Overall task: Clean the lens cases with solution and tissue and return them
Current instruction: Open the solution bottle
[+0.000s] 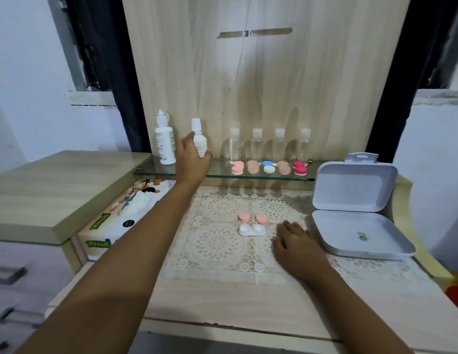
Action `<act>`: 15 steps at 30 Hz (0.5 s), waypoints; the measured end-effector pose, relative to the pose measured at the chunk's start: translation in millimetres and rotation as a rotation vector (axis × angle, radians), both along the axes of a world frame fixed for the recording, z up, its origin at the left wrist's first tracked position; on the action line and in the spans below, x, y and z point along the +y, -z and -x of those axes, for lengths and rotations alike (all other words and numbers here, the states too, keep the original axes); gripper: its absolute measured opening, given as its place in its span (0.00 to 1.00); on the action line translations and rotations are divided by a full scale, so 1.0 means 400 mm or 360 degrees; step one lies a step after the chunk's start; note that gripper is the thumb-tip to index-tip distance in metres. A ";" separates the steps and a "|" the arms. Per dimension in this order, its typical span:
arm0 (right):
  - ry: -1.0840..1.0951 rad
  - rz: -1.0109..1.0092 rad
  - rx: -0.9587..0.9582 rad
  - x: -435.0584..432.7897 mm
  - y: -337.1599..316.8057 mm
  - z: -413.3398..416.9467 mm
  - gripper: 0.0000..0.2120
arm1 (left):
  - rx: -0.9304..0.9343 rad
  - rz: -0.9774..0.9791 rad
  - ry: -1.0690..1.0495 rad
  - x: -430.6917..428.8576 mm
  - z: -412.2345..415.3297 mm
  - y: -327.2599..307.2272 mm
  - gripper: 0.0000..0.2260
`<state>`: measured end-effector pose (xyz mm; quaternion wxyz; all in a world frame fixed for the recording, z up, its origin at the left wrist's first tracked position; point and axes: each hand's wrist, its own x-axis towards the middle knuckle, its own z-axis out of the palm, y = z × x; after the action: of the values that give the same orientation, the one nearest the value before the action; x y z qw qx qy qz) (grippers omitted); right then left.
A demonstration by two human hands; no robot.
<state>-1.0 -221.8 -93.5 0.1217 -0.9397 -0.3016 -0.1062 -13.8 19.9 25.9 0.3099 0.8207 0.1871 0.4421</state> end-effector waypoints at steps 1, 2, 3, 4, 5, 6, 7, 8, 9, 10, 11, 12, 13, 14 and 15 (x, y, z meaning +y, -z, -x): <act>-0.0003 -0.0003 0.0007 0.001 -0.001 0.001 0.27 | -0.0007 0.0080 -0.0021 0.008 -0.015 -0.010 0.27; -0.0004 -0.0014 0.0016 0.001 -0.002 0.002 0.26 | -0.0001 0.0159 -0.0045 0.018 -0.031 -0.016 0.29; -0.0006 -0.0027 0.0022 0.001 -0.004 0.003 0.26 | 0.0023 0.0218 -0.0062 0.028 -0.046 -0.018 0.31; -0.0009 -0.0037 0.0024 0.002 -0.006 0.004 0.25 | 0.0056 0.0257 -0.0074 0.040 -0.060 -0.020 0.32; -0.0014 -0.0046 0.0026 0.002 -0.007 0.003 0.24 | 0.0087 0.0305 -0.0074 0.051 -0.073 -0.019 0.33; -0.0017 -0.0052 0.0032 0.002 -0.008 0.003 0.22 | 0.0102 0.0369 -0.0065 0.060 -0.084 -0.020 0.34; -0.0020 -0.0059 0.0036 0.001 -0.007 0.002 0.20 | 0.0111 0.0443 -0.0044 0.069 -0.094 -0.018 0.35; -0.0022 -0.0057 0.0043 -0.001 -0.006 0.002 0.20 | 0.0123 0.0505 -0.0021 0.074 -0.102 -0.015 0.34; -0.0025 -0.0057 0.0046 -0.002 -0.006 0.002 0.19 | 0.0143 0.0538 -0.0009 0.079 -0.109 -0.010 0.33; -0.0025 -0.0058 0.0055 -0.003 -0.005 0.002 0.20 | 0.0170 0.0545 -0.0009 0.082 -0.113 -0.005 0.31; -0.0026 -0.0059 0.0060 -0.003 -0.004 0.001 0.20 | 0.0187 0.0541 -0.0015 0.085 -0.117 0.001 0.29; -0.0030 -0.0056 0.0060 -0.004 -0.004 0.001 0.20 | 0.0192 0.0538 -0.0018 0.088 -0.119 0.004 0.27; -0.0036 -0.0056 0.0055 -0.004 -0.003 0.000 0.20 | 0.0187 0.0531 -0.0018 0.091 -0.120 0.006 0.25; -0.0036 -0.0056 0.0047 -0.004 -0.003 -0.001 0.21 | 0.0181 0.0520 -0.0016 0.091 -0.118 0.006 0.24; -0.0033 -0.0054 0.0039 -0.004 -0.002 -0.001 0.21 | 0.0171 0.0504 -0.0011 0.090 -0.116 0.006 0.23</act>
<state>-0.6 -223.5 -92.6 0.1424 -0.9355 -0.3080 -0.0984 32.5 55.9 23.6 0.4234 0.7834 0.2735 0.3636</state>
